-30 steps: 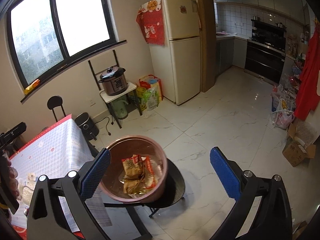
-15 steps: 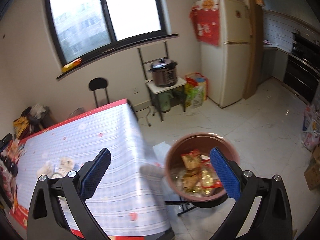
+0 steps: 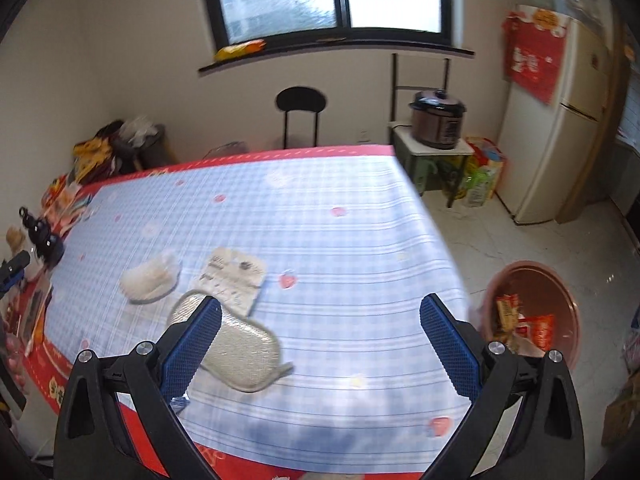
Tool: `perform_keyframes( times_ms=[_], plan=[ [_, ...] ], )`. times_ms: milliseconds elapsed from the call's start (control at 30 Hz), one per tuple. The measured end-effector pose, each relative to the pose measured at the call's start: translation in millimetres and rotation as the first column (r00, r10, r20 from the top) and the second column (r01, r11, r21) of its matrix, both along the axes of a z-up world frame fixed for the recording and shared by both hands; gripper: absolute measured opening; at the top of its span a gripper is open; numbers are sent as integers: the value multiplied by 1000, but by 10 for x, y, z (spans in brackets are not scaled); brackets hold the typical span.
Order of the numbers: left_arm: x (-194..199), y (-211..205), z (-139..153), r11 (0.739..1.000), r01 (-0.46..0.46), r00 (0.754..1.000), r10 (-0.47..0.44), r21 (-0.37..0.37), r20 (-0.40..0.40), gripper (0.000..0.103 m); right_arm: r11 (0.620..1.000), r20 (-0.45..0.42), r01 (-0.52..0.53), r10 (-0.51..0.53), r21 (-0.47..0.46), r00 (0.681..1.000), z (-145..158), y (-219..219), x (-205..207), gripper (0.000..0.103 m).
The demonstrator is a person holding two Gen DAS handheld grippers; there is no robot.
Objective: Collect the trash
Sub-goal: 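Return the right gripper to the table and grasp the silver mesh scrubber pad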
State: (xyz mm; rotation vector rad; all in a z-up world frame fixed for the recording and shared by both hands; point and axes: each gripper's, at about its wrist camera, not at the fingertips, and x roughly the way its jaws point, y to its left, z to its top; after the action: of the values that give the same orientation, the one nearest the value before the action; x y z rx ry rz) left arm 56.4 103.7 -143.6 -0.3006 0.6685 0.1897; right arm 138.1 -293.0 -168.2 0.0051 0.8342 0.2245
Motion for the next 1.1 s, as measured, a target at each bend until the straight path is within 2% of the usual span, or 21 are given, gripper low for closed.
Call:
perform_keyframes(
  times_ms=[233, 433, 533, 700, 800, 1100],
  plan=[
    [-79, 413, -256, 1000, -5, 999, 5, -14, -33, 97, 982, -78, -161, 153, -104, 985, -576, 914, 17, 98],
    [-97, 653, -513, 998, 5, 998, -9, -56, -69, 97, 915, -186, -326, 287, -237, 940, -1206, 1502, -93, 98],
    [-111, 749, -614, 997, 7, 996, -14, -78, -83, 97, 884, -203, -366, 317, -291, 927, -1353, 1698, -102, 98],
    [-158, 863, -713, 995, 8, 995, -18, -103, -94, 97, 864, -251, -386, 315, -323, 915, -1497, 1796, 69, 98],
    [-199, 910, -745, 994, 4, 995, -15, -112, -100, 97, 866, -277, -390, 309, -314, 910, -1576, 1851, 134, 98],
    [-302, 1063, -826, 991, -22, 993, 6, -134, -120, 97, 917, -301, -337, 266, -215, 916, -1564, 1792, 309, 98]
  ],
)
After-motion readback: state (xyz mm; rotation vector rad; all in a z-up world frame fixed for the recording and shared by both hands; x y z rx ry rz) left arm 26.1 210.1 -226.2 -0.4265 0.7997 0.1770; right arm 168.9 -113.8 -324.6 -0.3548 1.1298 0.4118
